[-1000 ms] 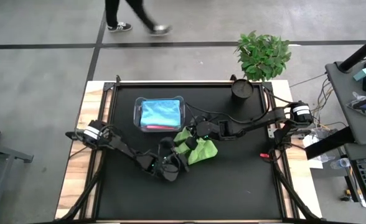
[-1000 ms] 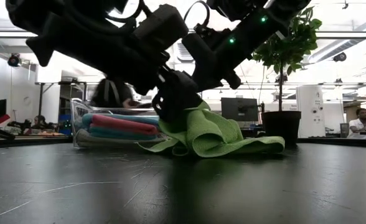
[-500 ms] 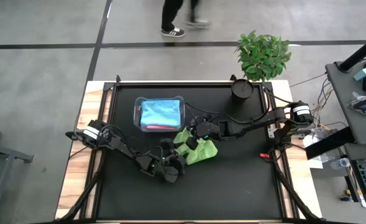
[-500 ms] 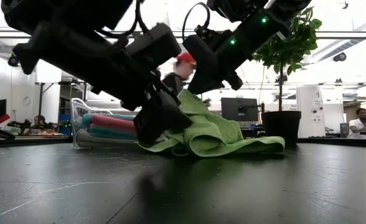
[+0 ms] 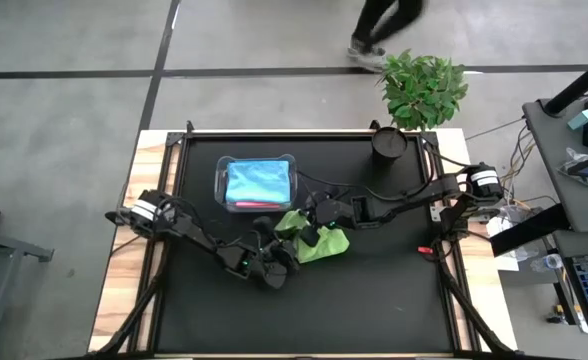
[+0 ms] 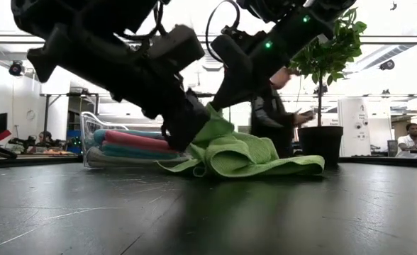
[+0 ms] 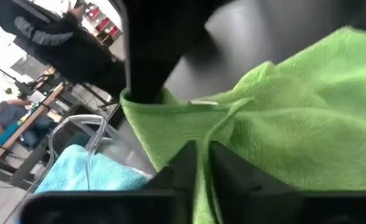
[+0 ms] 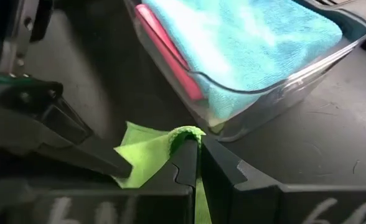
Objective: Fold microfiber towels
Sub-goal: Fold the green microfiber cloth
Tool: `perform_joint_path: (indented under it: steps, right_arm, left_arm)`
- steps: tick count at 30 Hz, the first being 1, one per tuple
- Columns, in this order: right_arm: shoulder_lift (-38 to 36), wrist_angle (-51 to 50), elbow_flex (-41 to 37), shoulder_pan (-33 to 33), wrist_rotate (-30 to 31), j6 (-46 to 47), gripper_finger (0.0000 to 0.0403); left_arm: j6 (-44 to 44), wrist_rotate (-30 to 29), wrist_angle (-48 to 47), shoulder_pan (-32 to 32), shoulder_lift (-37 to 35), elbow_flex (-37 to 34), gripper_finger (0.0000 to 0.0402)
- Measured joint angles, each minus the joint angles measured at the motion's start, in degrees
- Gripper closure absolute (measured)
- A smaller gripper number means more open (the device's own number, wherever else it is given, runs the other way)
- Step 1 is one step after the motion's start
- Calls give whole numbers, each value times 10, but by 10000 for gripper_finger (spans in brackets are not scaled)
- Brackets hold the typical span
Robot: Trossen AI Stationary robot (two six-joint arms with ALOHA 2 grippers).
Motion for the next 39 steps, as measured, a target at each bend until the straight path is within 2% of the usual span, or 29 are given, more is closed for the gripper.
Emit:
perform_joint_path:
  steps: [2,8,12,16,22,27,30,33,39]
  right_arm:
    - [0,-3,0,0,-1,-3,394]
    - [-9,-37,0,0,-5,-13,394]
    - [-22,-50,0,0,-52,-14,377]
    - [-37,-48,0,2,-114,-7,340]
    - [-74,-116,0,6,-126,-43,262]
    - [-95,-145,-1,23,-125,-90,208]
    - [-97,-133,-2,34,-124,-124,188]
    - [-85,-61,-10,44,-123,-192,177]
    - [-29,48,-15,46,-114,-294,177]
  left_arm:
    - [-14,0,-1,0,-11,-1,388]
    - [-52,21,-47,-7,-85,-16,400]
    - [-65,58,-61,-20,-151,-43,401]
    - [-117,138,-63,-20,-210,-89,401]
    - [-216,135,-53,-20,-260,-160,401]
    - [-222,124,-9,-20,-275,-195,401]
    - [-198,124,11,-20,-278,-196,401]
    - [-168,129,10,-22,-278,-197,401]
    - [-130,195,10,-22,-276,-197,402]
